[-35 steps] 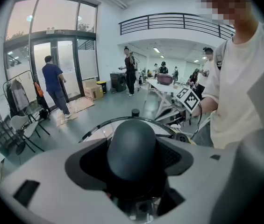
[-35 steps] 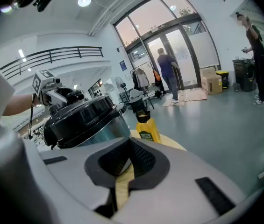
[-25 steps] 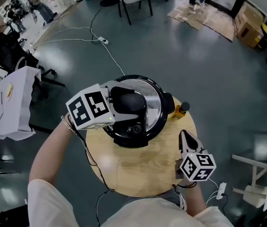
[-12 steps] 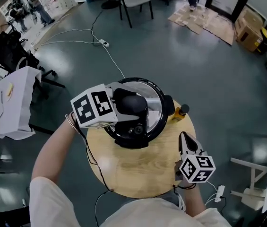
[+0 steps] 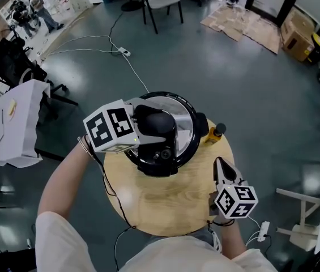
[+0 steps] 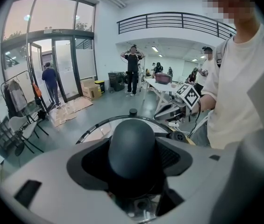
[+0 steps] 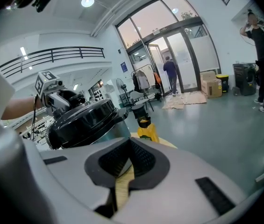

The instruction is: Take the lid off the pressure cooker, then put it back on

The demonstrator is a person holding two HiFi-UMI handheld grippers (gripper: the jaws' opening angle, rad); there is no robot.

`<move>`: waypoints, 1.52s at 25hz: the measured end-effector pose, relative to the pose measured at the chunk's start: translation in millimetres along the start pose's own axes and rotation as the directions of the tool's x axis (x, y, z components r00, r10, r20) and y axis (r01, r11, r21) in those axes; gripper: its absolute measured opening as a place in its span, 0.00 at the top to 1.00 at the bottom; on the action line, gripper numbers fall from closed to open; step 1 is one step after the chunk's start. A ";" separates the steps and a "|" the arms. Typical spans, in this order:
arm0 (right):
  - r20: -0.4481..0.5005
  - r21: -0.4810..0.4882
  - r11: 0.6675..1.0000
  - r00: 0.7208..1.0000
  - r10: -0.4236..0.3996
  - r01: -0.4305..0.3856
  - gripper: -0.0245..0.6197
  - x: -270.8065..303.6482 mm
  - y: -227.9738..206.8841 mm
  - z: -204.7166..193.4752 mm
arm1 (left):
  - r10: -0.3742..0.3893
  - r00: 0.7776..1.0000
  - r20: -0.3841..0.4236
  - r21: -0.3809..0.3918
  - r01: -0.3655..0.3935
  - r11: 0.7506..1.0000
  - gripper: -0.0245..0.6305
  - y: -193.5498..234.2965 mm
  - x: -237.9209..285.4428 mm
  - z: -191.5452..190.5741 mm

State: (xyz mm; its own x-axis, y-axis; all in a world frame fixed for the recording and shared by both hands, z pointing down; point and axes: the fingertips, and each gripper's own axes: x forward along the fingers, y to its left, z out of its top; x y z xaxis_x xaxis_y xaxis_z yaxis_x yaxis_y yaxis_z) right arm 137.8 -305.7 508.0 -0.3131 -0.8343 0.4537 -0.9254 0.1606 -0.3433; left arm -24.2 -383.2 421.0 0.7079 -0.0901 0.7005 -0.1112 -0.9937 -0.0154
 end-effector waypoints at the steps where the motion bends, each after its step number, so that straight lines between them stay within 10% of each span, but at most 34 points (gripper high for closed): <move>1: 0.000 0.000 1.000 1.000 0.001 -0.001 0.96 -0.2 -0.1 -0.2 | 0.000 1.000 0.003 -0.001 0.000 1.000 0.52 -0.2 -0.7 1.0; 38: 0.052 0.004 1.000 0.999 0.006 -0.007 0.96 -26.4 -6.5 10.5 | 0.110 0.989 0.104 0.014 -0.112 0.994 0.52 -10.4 -35.6 44.9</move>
State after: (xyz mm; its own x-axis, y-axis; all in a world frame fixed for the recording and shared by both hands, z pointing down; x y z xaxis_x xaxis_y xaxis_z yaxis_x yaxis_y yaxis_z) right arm 154.3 -290.2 489.6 -0.3077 -0.8594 0.4083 -0.9225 0.1642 -0.3494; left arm -16.9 -372.6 364.2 0.7600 -0.2049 0.6168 -0.1796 -0.9783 -0.1037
